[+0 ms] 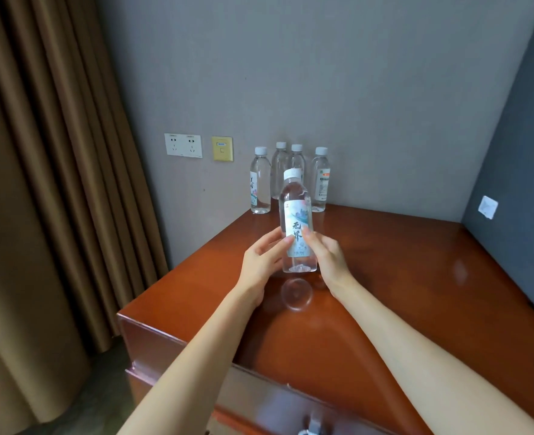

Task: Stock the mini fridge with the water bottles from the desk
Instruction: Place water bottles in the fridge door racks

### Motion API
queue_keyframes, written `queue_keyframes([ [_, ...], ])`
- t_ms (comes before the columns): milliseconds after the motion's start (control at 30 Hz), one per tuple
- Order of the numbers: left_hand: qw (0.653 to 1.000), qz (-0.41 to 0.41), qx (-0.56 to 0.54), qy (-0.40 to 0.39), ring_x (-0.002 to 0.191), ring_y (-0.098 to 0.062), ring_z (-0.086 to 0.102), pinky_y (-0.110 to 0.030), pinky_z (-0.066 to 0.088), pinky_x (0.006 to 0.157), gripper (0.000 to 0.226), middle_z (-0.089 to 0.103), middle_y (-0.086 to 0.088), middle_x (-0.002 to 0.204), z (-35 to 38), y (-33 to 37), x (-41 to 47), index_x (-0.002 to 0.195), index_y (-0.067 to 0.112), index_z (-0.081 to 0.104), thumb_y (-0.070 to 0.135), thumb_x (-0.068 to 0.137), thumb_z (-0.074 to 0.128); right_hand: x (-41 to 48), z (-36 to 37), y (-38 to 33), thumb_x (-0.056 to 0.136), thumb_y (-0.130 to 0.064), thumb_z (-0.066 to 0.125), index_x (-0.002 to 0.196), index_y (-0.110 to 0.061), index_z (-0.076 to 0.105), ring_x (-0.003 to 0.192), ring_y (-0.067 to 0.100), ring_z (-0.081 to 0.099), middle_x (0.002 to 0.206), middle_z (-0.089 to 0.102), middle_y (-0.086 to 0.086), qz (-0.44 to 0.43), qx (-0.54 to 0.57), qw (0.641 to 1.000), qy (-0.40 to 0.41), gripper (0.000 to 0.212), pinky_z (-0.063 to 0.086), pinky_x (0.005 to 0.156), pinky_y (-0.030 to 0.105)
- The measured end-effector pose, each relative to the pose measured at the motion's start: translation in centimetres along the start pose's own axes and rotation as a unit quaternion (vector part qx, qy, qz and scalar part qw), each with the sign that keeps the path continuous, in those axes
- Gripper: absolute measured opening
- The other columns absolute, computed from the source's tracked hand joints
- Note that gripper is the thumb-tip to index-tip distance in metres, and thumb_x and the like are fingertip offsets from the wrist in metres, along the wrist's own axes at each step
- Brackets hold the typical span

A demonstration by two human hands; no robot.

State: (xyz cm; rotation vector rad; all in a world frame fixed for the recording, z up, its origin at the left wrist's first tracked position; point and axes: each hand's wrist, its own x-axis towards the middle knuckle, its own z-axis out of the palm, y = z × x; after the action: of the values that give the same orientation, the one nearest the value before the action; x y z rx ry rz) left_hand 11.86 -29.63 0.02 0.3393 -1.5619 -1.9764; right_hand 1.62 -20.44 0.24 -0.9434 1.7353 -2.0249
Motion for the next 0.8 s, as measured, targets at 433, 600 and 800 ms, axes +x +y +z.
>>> queue_keyframes([
  [433,0.997,0.003,-0.069,0.033,0.101,-0.031,0.069,-0.042,0.054,0.093,0.055,0.069,-0.009,0.118,3.1,0.4,-9.7,0.137,0.015,0.051,0.021,0.086,0.07,-9.4,-0.9,-3.1,0.1,-0.033,0.046,0.103,-0.026,0.063,0.08,0.006,0.072,0.091,0.073,-0.007,0.027,-0.005,0.997,-0.068,0.019,0.055,0.065,0.017],
  [600,0.996,0.024,-0.048,0.076,0.103,-0.027,0.068,-0.044,0.054,0.094,0.05,0.067,-0.008,0.121,4.5,-0.1,-12.9,0.134,0.021,0.056,0.026,0.086,0.07,-12.9,-1.4,-3.8,0.093,-0.043,0.055,0.1,-0.032,0.058,0.079,-0.004,0.069,0.084,0.073,-0.017,0.08,-0.041,0.991,-0.1,0.014,0.049,0.061,0.007],
  [800,0.999,0.023,-0.006,0.028,0.103,-0.02,0.069,-0.039,0.051,0.098,0.045,0.072,-0.004,0.112,6.6,-0.3,-16.2,0.131,0.02,0.059,0.028,0.088,0.068,-17.0,-3.9,-3.9,0.088,-0.049,0.062,0.102,-0.029,0.062,0.078,0.001,0.071,0.082,0.075,-0.016,0.083,-0.029,0.996,-0.024,0.025,0.049,0.057,0.01],
])
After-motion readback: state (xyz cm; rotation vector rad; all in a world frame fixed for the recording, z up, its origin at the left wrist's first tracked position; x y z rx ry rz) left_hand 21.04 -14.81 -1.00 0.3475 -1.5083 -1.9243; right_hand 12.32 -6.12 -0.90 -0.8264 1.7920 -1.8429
